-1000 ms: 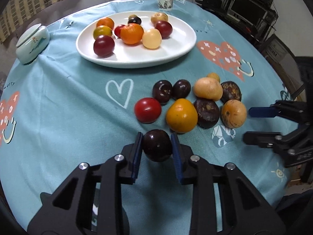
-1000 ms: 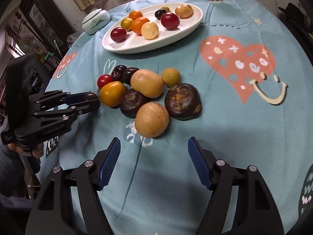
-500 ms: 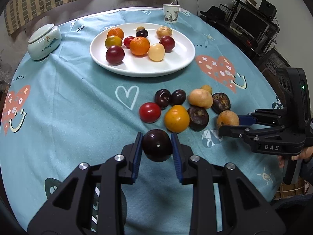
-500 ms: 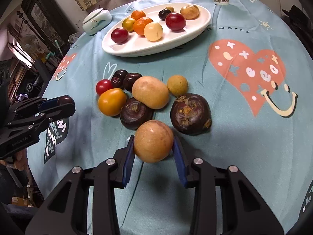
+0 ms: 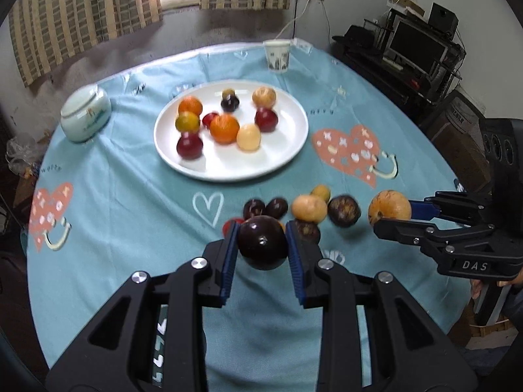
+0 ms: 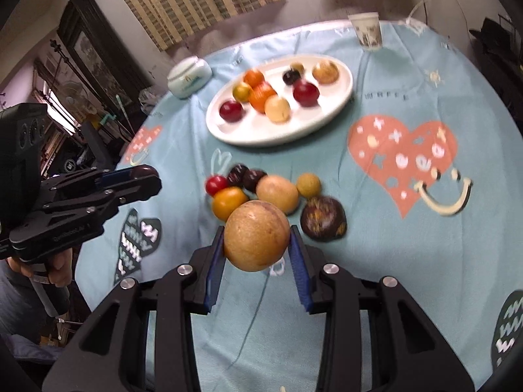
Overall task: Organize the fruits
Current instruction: 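Carry the dark plum and brown pear onto the plate and release both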
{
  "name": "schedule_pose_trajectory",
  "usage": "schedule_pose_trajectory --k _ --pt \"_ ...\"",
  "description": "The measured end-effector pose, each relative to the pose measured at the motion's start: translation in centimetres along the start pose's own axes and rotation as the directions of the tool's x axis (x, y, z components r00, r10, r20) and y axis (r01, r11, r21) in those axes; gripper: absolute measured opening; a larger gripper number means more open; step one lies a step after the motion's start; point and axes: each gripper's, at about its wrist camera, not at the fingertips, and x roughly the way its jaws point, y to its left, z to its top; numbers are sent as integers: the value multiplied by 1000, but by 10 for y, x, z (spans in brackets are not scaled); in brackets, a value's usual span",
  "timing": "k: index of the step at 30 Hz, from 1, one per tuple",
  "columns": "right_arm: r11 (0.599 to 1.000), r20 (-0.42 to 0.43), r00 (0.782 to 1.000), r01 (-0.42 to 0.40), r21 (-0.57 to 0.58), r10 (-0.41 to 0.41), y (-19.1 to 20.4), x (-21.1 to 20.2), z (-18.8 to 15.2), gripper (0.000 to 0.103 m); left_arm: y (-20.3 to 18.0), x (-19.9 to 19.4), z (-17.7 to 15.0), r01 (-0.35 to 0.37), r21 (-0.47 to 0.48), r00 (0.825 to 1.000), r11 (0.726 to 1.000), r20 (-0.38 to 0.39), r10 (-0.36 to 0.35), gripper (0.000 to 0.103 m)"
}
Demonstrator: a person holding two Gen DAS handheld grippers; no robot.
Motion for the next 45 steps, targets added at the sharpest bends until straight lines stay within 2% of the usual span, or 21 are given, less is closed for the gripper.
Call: schedule_pose_trajectory --k 6,10,17,28,45 --pt "997 90 996 -8 -71 14 16 -29 36 38 -5 -22 38 -48 -10 997 999 65 49 29" --pt "994 137 990 -6 -113 21 22 -41 61 38 -8 -29 60 -105 2 989 995 105 104 29" --pt "987 171 985 -8 -158 35 29 -43 97 38 -6 -21 85 -129 6 985 992 120 128 29" --pt "984 132 990 -30 -175 53 18 -5 135 38 13 21 108 -145 -16 987 989 73 145 29" --pt "989 26 999 -37 -143 41 -21 82 175 38 47 106 130 -162 -47 986 986 -37 160 29"
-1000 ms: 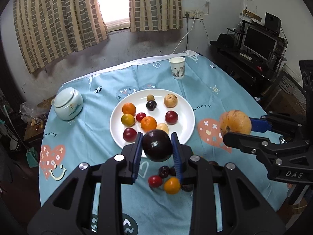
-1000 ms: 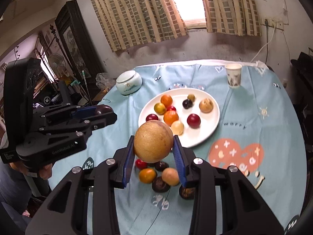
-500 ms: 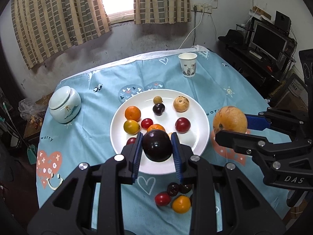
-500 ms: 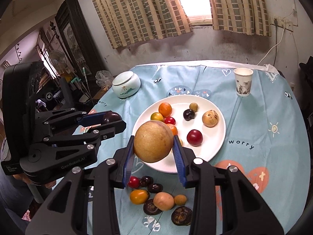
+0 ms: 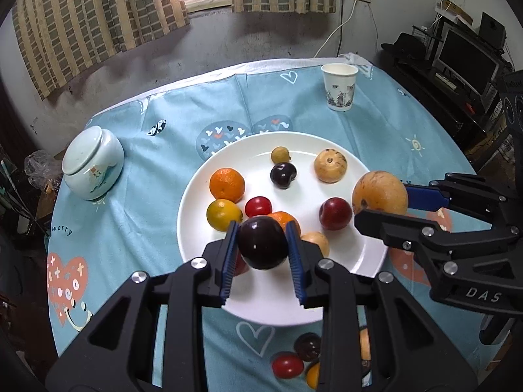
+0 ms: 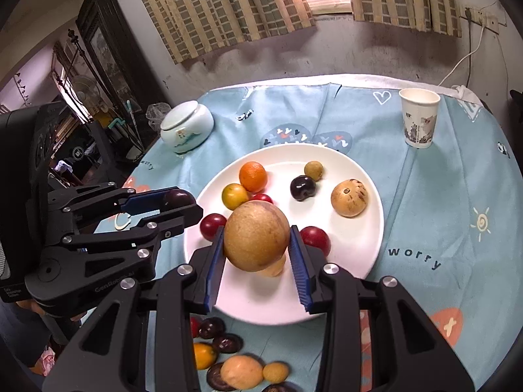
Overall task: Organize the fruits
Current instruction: 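Carry the dark plum and brown pear onto the plate and release both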
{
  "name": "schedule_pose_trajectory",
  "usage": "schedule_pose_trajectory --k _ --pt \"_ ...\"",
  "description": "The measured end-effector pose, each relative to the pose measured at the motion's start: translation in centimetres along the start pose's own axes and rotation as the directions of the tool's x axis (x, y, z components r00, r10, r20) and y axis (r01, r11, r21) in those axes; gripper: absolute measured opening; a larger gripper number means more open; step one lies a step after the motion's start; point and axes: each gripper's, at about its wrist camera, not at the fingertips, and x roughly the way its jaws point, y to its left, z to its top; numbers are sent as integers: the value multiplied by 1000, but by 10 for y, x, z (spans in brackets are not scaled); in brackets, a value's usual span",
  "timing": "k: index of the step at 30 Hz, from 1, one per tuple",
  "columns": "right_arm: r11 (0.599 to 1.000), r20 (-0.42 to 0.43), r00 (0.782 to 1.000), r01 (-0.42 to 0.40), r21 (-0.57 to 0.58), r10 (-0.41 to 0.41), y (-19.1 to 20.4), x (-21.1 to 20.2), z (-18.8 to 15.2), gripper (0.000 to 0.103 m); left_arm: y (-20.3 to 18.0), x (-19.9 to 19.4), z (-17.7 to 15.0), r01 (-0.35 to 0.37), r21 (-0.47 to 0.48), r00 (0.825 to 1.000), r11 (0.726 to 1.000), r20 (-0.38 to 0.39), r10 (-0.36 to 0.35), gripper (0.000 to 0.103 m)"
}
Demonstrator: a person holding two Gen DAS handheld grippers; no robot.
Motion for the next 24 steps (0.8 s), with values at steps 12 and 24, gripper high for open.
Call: schedule_pose_trajectory --k 12,24 --pt "998 -77 995 62 -15 -63 -24 54 13 41 14 42 5 -38 -29 998 999 -57 36 40" --pt "995 -52 994 99 -26 -101 -26 36 -4 73 11 29 -1 -59 -17 997 998 -40 59 54"
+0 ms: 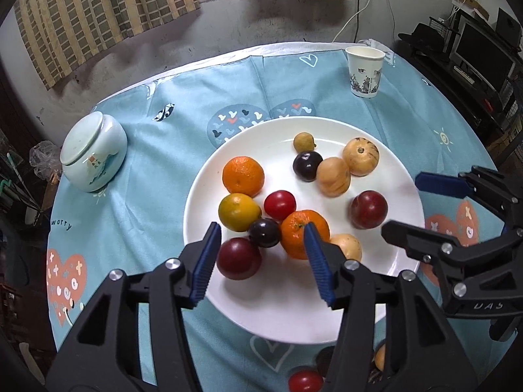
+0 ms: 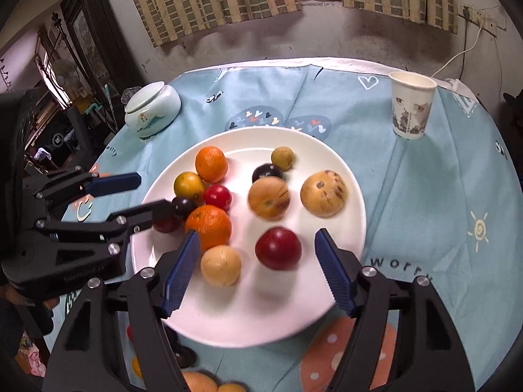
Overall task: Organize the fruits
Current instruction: 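Carry the dark plum and brown pear onto the plate and release both, then move both tools back to the remaining fruits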
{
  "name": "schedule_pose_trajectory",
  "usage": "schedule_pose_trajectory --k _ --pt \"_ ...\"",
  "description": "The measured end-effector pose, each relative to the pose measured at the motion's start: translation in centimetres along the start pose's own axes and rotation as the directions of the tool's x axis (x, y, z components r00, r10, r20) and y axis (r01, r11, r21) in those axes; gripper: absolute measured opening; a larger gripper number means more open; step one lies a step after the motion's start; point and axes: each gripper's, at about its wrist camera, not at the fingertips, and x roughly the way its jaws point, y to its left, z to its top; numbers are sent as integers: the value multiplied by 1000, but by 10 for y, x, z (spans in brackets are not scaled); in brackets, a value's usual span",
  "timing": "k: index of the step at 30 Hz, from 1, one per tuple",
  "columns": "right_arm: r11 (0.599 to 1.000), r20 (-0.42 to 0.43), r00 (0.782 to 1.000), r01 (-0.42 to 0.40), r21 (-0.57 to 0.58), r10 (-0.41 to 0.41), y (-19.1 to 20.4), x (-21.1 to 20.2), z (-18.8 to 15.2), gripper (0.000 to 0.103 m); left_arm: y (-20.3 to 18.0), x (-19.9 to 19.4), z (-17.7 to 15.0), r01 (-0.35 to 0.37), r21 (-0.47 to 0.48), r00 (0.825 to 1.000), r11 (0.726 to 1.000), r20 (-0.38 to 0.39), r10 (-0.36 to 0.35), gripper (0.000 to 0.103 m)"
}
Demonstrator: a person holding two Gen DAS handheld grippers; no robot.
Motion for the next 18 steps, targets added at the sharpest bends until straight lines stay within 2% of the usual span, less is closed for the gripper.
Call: schedule_pose_trajectory --k 9,13,15,18 --pt "999 -27 1000 6 49 -5 2 -37 -53 73 -7 -48 -14 -20 9 999 1000 46 19 56" --pt "997 -24 1000 20 71 -18 3 -62 -84 73 -6 -75 -31 -40 -10 996 999 84 40 73" --pt "997 -25 999 28 73 -26 3 -72 -99 73 -2 -83 -46 -43 -29 996 999 80 46 74" --pt "998 -64 997 52 40 -49 5 -78 -129 73 7 -86 -76 -38 -65 999 997 34 40 74"
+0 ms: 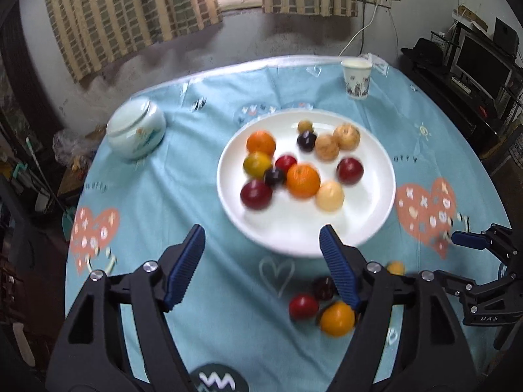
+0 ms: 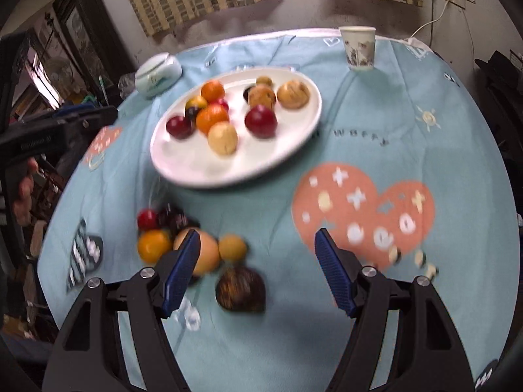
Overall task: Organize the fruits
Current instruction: 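Move both tools back to the remaining fruits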
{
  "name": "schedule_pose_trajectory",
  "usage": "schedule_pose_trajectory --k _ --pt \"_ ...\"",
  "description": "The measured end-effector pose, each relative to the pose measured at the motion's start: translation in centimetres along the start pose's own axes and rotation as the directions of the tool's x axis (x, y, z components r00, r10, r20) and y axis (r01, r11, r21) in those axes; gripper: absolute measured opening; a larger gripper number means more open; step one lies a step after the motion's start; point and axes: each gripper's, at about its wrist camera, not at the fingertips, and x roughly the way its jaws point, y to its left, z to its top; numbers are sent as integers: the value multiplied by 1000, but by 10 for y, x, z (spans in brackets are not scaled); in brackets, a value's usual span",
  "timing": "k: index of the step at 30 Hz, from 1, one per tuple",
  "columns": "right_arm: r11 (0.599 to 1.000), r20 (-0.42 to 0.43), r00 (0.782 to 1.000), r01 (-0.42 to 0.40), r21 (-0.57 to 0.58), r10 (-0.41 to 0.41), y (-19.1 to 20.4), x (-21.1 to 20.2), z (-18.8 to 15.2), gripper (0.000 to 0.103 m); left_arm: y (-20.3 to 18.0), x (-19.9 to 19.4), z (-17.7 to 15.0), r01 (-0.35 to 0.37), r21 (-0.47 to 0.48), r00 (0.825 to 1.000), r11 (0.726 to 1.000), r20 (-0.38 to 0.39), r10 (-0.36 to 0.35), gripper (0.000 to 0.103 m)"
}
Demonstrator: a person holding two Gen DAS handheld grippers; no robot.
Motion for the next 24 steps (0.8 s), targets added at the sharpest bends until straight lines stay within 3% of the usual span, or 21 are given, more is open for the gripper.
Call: schedule_pose_trajectory --k 5,11,12,13,16,20,24 --pt "988 -76 994 60 -145 -72 15 16 -44 73 14 5 -50 0 -61 994 998 -109 -7 74" --pt "972 -83 993 67 -224 -88 31 41 -46 72 12 -2 -84 3 -84 988 996 -155 -16 74" --pt "969 -87 992 70 -239 -93 34 45 -45 67 10 -4 -88 13 -86 987 996 -160 -26 74" --pt "965 -98 990 69 -253 -97 36 48 -43 54 7 -4 -91 23 -88 985 996 -167 -38 74" --pt "951 -116 988 66 -302 -105 42 51 -42 45 -4 -2 -97 52 -90 980 995 -185 -68 74" --pt "959 -117 990 42 -280 -78 36 41 -45 45 -22 8 -100 111 -91 971 990 -201 -128 74" --pt "973 -110 992 33 -228 -59 25 28 -54 45 -28 25 -98 171 -166 951 971 -230 -207 74"
